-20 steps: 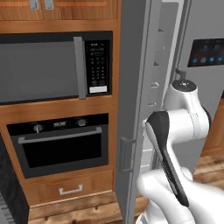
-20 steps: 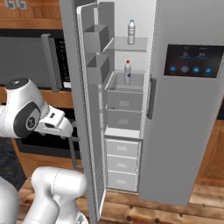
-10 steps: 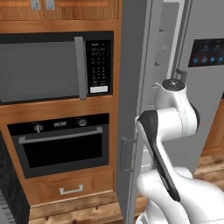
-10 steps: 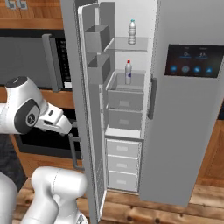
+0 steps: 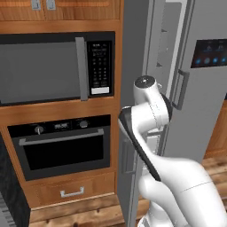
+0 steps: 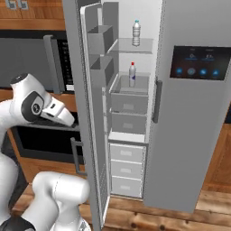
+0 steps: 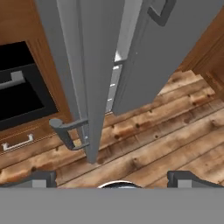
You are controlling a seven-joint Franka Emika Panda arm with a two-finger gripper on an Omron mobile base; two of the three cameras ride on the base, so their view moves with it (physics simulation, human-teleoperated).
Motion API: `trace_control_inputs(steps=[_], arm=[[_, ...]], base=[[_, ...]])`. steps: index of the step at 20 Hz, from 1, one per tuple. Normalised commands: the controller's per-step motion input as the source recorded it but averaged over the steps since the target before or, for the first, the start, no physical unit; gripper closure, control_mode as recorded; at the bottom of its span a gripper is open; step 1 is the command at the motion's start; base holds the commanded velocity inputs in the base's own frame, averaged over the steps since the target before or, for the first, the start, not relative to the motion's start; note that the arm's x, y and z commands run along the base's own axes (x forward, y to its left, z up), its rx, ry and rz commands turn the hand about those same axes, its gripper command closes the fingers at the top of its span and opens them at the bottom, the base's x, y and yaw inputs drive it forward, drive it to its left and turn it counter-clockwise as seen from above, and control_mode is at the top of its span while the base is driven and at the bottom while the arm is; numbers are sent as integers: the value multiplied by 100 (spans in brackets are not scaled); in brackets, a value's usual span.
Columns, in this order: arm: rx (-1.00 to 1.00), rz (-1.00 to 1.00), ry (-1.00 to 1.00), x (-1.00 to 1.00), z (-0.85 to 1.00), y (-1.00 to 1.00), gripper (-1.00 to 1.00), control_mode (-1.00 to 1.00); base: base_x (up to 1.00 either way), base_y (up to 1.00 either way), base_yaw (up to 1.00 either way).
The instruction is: Take the bottled waters from the counter and place them in the freezer to freeze. Close the freezer door after placing the bottles.
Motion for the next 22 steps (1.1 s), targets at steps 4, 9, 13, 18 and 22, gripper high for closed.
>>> trace_control_inputs(steps=[4, 9, 13, 18, 22], arm=[[-7, -13, -3, 65, -10, -6, -100, -100], [-6, -13, -1, 56, 0, 0, -100, -100], [-5, -14, 0, 48, 0, 0, -100, -100], [-4, -14, 0, 53, 0, 1, -100, -100], [-4, -12, 0, 40, 0, 0, -100, -100]], base=[[0, 0, 0], [0, 0, 0], [0, 0, 0], [0, 0, 0], [0, 0, 0]])
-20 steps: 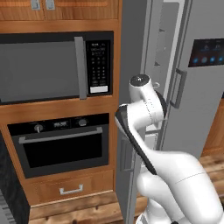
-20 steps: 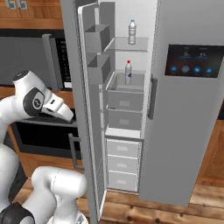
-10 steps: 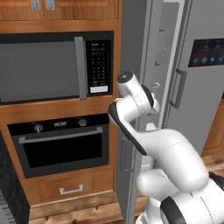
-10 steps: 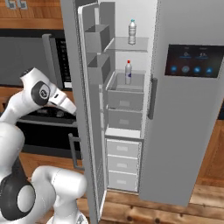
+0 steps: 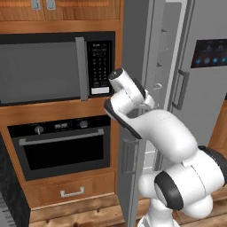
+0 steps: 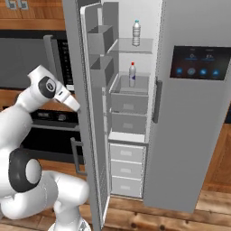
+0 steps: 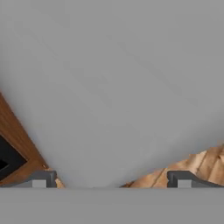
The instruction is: Take the bottled waters from the counter and place them in the freezer to freeze. Close the freezer door after placing the bottles.
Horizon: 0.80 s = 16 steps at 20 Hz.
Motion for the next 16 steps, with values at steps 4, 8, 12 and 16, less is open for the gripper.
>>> trace_control_inputs(steps=[4, 8, 12, 16], arm=[[-3, -8, 1, 31, 0, 4, -100, -100], [-7, -13, 0, 2, 0, -39, -100, -100], [-8, -8, 0, 6, 0, -43, -100, -100], [-5, -4, 0, 16, 3, -48, -100, -100]], base=[[0, 0, 0], [0, 0, 0], [0, 0, 0], [0, 0, 0]])
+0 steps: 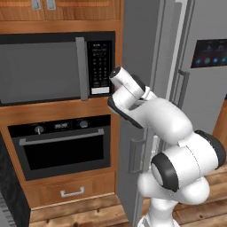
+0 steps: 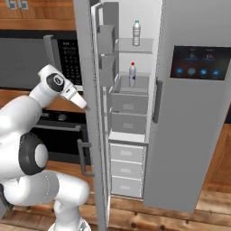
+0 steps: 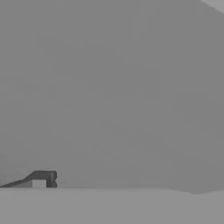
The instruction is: Take the bottled waters from the counter and place them in the freezer to freeze. Close the freezer door after placing the bottles.
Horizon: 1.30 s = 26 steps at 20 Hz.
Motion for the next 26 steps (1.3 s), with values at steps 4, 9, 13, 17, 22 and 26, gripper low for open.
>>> trace_control_inputs(steps=[4, 9, 13, 17, 22, 26], arm=[[3, 1, -2, 13, 24, -71, -100, -100], [0, 0, 0, 30, 0, -43, -100, -100], [0, 0, 0, 26, 0, -39, -100, -100], [0, 1, 0, 33, 0, -44, -100, -100], [0, 7, -4, 39, 0, -49, -100, -100], [0, 12, -7, 38, -11, -63, -100, -100]], base=[[0, 0, 0], [0, 0, 0], [0, 0, 0], [0, 0, 0], [0, 0, 0], [0, 0, 0]])
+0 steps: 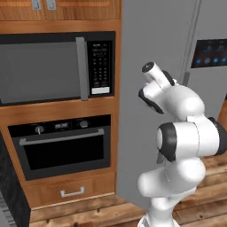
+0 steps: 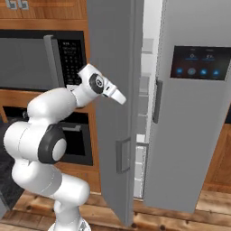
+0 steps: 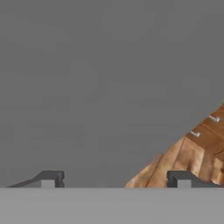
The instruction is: Take the bottled waters from the counter and place them in the freezer to freeze. Close the freezer door after placing the bottles.
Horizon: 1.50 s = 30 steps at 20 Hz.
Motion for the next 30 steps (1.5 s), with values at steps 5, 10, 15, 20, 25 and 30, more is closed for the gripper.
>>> trace_control_inputs(steps=[5, 10, 15, 20, 25, 30], arm=[[2, 14, -6, 49, -6, -73, -100, -100], [8, 15, -2, 57, -1, -54, -100, -100], [11, 20, -5, 13, 1, -3, -100, -100], [19, 35, -13, 1, 14, 11, -100, -100], [7, 33, -11, 4, 6, 0, -100, -100], [-4, 16, -4, 29, 8, 1, -100, -100]], base=[[0, 0, 0], [0, 0, 0], [0, 0, 0], [0, 0, 0], [0, 0, 0], [0, 0, 0]])
